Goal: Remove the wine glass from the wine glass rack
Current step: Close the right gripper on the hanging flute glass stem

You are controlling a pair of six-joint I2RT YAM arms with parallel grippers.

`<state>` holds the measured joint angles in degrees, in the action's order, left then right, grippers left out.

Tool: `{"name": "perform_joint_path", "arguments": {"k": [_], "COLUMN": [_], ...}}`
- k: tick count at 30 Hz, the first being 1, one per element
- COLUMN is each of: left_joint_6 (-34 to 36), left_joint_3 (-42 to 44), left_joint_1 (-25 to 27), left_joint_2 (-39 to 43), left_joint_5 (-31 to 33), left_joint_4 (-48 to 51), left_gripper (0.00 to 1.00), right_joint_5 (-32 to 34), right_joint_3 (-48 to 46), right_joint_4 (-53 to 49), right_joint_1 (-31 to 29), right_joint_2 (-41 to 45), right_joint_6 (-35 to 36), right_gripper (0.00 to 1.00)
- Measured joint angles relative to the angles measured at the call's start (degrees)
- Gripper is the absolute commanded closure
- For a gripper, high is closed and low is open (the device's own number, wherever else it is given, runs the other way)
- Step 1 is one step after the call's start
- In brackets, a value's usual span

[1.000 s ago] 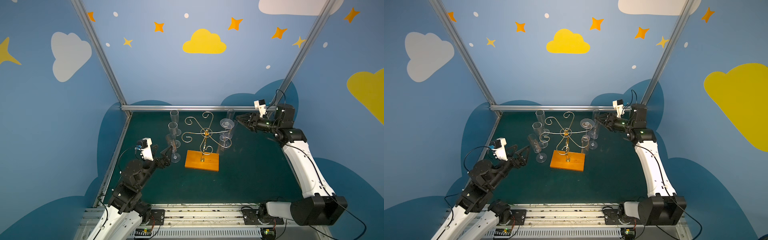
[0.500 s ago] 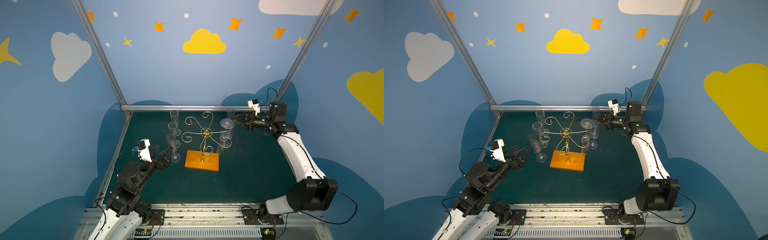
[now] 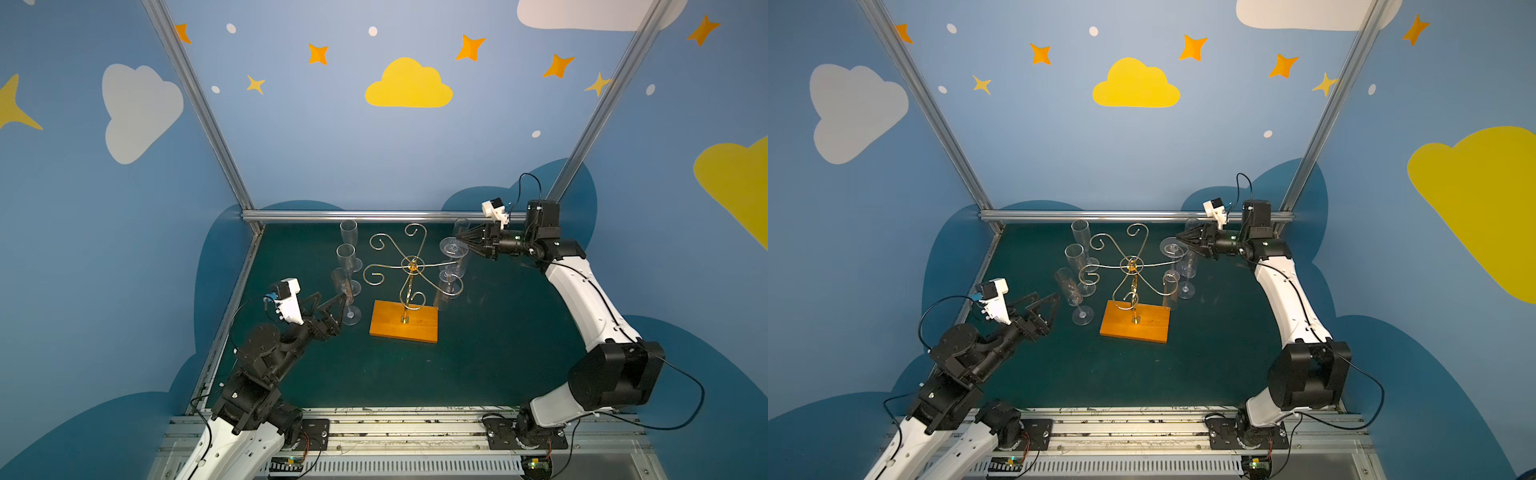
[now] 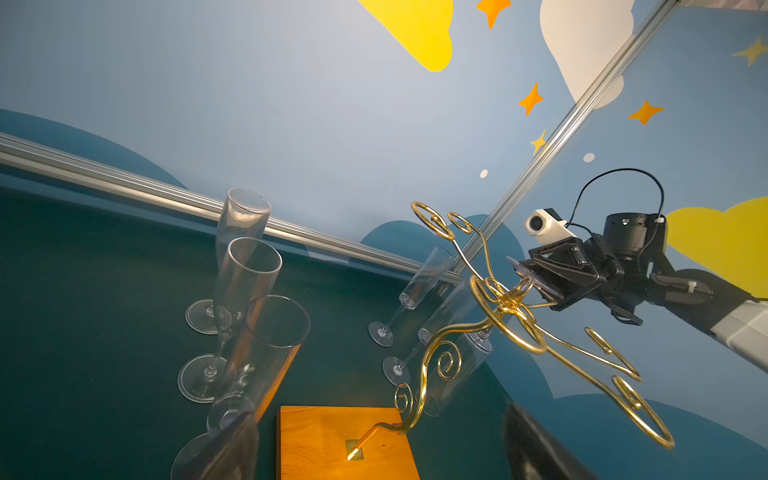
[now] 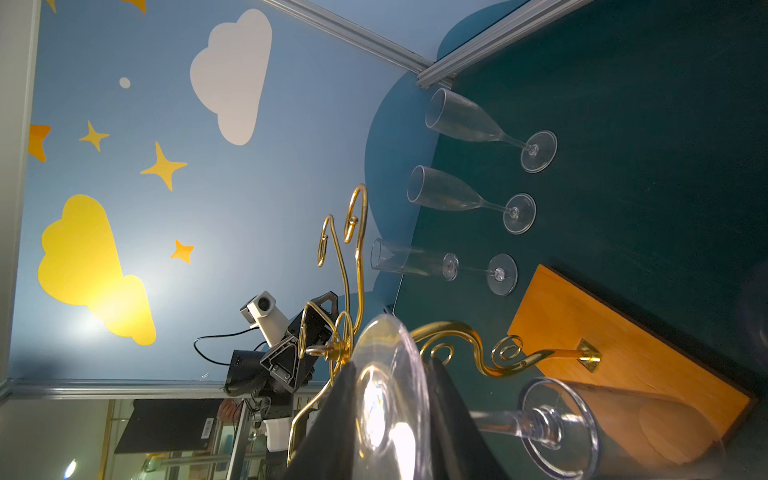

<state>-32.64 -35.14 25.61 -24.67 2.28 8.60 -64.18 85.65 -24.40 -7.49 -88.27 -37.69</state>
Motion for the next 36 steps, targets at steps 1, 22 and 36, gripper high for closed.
{"name": "perform_joint_path", "arguments": {"k": [1, 22, 36], "left_joint_6": [-0.11, -1.92, -2.64], "left_joint_3": [0.0, 0.02, 0.04], "left_joint_1": [0.0, 0.0, 0.0], "left_joint_2": [0.0, 0.83, 2.08], "left_joint_5": [-0.04, -0.22, -0.22], "left_joint_4": [0.0, 0.0, 0.02], "left_gripper": [0.09, 0.08, 0.08], "right_joint_5": [-0.09, -2.01, -2.78], "right_joint_3": [0.09, 0.72, -1.81], "right_joint_4": [-0.09, 1.11, 6.34], "right_joint_1": [-0.26, -1.42, -1.57], "right_joint_2": [0.0, -1.2, -0.28], "right_joint_6": [0.13, -0.33, -7.65], "right_gripper": [0.74, 0.96, 1.0]}}
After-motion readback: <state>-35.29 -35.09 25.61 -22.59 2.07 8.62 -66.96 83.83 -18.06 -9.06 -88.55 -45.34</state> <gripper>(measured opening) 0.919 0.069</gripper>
